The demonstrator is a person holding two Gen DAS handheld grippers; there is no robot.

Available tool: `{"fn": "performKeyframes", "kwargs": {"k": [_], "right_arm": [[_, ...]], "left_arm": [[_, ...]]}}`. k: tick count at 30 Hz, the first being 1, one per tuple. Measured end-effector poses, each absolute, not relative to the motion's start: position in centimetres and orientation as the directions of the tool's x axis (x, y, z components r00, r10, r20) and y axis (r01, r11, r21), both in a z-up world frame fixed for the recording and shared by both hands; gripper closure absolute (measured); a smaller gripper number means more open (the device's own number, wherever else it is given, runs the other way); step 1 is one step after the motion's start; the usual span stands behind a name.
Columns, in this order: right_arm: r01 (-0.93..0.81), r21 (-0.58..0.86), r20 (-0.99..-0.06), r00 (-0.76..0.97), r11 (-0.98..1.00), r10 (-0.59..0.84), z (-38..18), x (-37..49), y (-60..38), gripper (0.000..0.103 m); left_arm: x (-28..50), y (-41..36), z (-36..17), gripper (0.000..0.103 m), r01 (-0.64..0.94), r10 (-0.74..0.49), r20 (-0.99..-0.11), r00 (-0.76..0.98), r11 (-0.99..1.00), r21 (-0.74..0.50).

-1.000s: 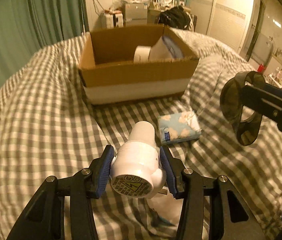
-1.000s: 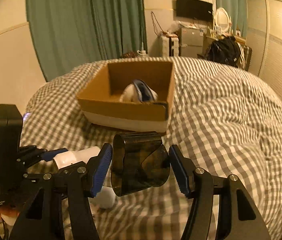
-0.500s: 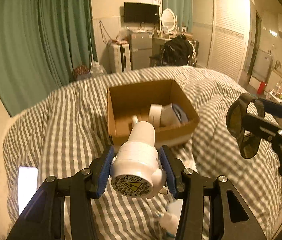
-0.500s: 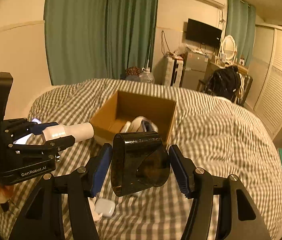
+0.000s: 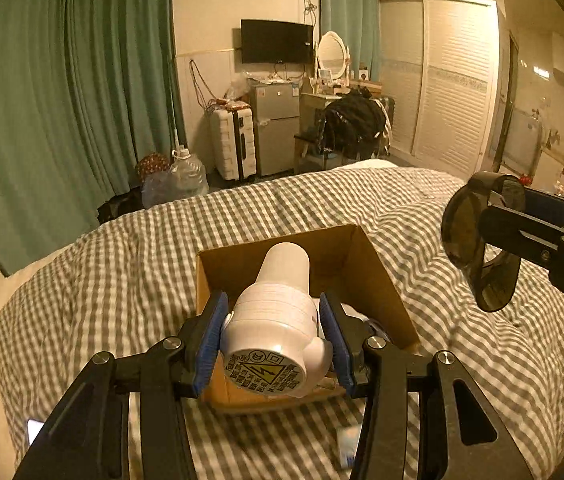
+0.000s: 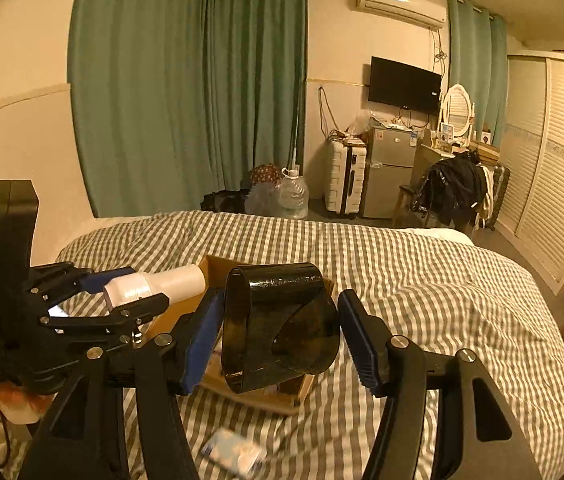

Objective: Organize objects
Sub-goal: 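Lower the hair dryer and black cup into the box with both tools, then open both tools to release the items and withdraw from the box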

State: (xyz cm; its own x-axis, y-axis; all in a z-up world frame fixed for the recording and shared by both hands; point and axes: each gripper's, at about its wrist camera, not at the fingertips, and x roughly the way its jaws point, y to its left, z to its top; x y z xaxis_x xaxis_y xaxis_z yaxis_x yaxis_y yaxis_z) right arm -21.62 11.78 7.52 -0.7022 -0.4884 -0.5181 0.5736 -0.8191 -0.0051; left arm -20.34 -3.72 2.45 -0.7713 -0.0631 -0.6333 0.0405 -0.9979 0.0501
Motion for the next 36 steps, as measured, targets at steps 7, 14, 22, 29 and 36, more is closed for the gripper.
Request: {"fn": "performKeyframes", "kwargs": {"k": [7,14,22,29,36], "right_arm": [[0.582,0.034,-0.580,-0.650,-0.812,-0.490,3.5,-27.9,9.5,0.044],[0.598,0.029,-0.655,-0.594,-0.801,-0.467,-1.1,-32.0,6.7,0.044],[0.614,-0.025,-0.704,-0.571,-0.789,-0.422,-3.7,-34.6,4.8,0.044],[0.601,0.007,-0.725,-0.548,-0.800,-0.418,-4.7,-36.7,4.2,0.044],[0.591,0.041,-0.699,-0.559,-0.806,-0.445,-2.4,-35.6,5.4,0.033]], "left_arm": [[-24.7,-3.0,-1.4,0.054,0.029,-0.071,-0.670,-0.739,-0.997,0.074],[-27.4,-3.8,-5.8,0.054,0.000,-0.041,-0.726,-0.686,-0.998,0.056],[-29.2,-5.1,-7.9,0.054,0.009,-0.049,-0.765,-0.642,-0.998,0.057],[-29.7,-5.4,-7.9,0.053,0.015,-0.065,-0.774,-0.630,-0.997,0.071],[-27.0,-5.5,-4.5,0.028,0.054,-0.084,-0.748,-0.658,-0.996,0.065]]}}
